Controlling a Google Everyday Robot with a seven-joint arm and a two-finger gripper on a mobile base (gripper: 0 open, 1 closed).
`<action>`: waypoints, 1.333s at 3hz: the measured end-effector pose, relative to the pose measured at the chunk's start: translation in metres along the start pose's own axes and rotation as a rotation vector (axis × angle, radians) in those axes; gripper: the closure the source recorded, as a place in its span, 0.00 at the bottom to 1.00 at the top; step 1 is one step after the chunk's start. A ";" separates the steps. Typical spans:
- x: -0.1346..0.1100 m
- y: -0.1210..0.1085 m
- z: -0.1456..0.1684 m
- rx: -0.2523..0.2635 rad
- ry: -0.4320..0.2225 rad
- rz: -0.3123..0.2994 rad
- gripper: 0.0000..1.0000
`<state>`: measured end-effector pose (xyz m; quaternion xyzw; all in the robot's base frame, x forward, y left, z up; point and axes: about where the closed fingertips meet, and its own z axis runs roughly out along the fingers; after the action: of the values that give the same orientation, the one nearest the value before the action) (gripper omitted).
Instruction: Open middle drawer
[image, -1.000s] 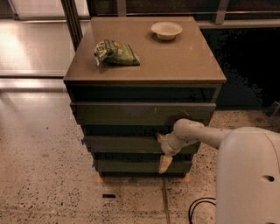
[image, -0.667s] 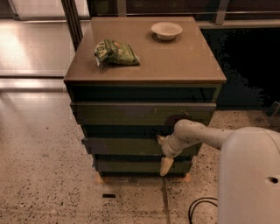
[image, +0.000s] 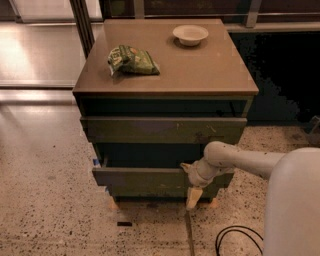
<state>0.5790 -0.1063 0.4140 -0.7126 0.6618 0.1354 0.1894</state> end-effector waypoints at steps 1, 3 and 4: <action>-0.002 0.001 0.006 -0.021 -0.001 -0.020 0.00; -0.018 0.061 -0.026 -0.084 0.025 -0.050 0.00; -0.013 0.056 -0.015 -0.102 0.020 -0.052 0.00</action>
Offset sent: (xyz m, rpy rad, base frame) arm -0.0355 -0.0049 -0.0017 -0.0732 0.0640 0.0803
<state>0.5218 -0.1037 0.4279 -0.7396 0.6371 0.1568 0.1499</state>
